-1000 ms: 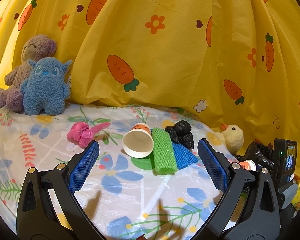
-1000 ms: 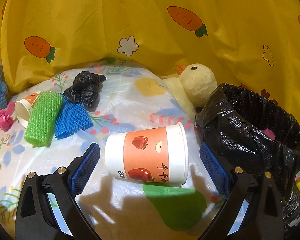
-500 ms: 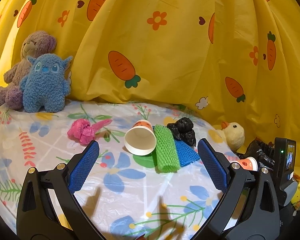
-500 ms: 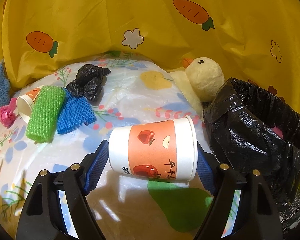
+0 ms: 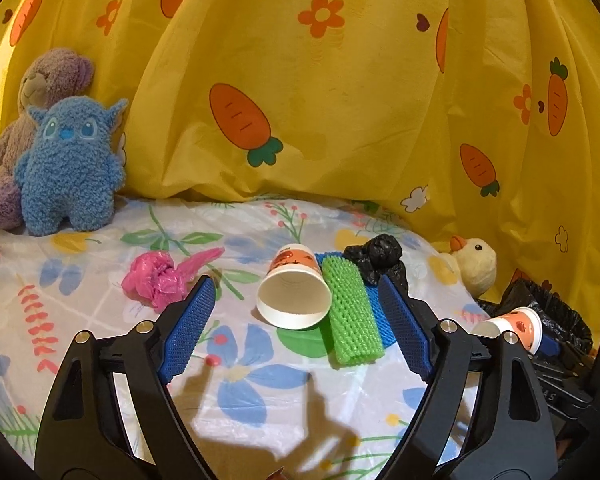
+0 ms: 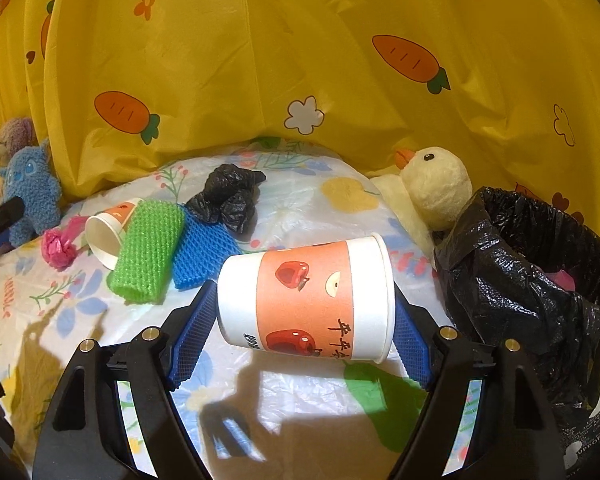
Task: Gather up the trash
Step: 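Grasp the apple-print paper cup with the right tool while the left tool grasps the orange-white cup, then carry both paper cups over the black trash bin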
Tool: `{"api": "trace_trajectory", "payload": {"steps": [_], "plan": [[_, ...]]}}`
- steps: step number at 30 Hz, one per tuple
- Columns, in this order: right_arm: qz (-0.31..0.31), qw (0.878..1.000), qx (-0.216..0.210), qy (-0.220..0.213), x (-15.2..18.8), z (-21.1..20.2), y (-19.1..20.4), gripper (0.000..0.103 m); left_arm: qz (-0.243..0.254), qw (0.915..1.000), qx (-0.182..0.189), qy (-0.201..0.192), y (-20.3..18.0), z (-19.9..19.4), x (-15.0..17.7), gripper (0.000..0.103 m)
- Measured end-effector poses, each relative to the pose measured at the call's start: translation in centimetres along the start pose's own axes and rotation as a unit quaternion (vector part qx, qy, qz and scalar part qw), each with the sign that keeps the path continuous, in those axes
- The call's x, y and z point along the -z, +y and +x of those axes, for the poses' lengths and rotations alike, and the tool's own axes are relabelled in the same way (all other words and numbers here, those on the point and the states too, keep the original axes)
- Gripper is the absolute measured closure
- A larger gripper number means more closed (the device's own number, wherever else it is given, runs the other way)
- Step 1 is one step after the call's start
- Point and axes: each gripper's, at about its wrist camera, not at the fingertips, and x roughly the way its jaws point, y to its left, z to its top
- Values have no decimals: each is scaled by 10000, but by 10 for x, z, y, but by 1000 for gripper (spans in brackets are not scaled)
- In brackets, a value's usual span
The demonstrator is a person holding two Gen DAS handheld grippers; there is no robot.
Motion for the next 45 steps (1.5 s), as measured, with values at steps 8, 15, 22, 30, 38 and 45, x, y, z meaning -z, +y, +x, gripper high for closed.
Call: {"api": "trace_trajectory", "payload": {"steps": [8, 15, 22, 30, 38, 45], "plan": [[-4, 9998, -197, -79, -2, -3, 6, 25, 394, 9979, -114, 496, 0, 49, 2, 38], [4, 9995, -299, -105, -1, -1, 7, 25, 408, 9951, -229, 875, 8, 85, 1, 52], [-2, 9994, -343, -85, 1, 1, 6, 25, 427, 9915, -313, 1188, 9, 115, 1, 77], [2, 9993, -349, -114, 2, -4, 7, 25, 350, 9906, -220, 1304, 10, 122, 0, 101], [10, 9992, -357, -151, 2, -8, 6, 25, 238, 9932, -314, 1097, 12, 107, -2, 101], [-22, 9986, -451, -291, 0, -26, 6, 25, 351, 9965, -511, 556, 4, 55, -16, 101]]}}
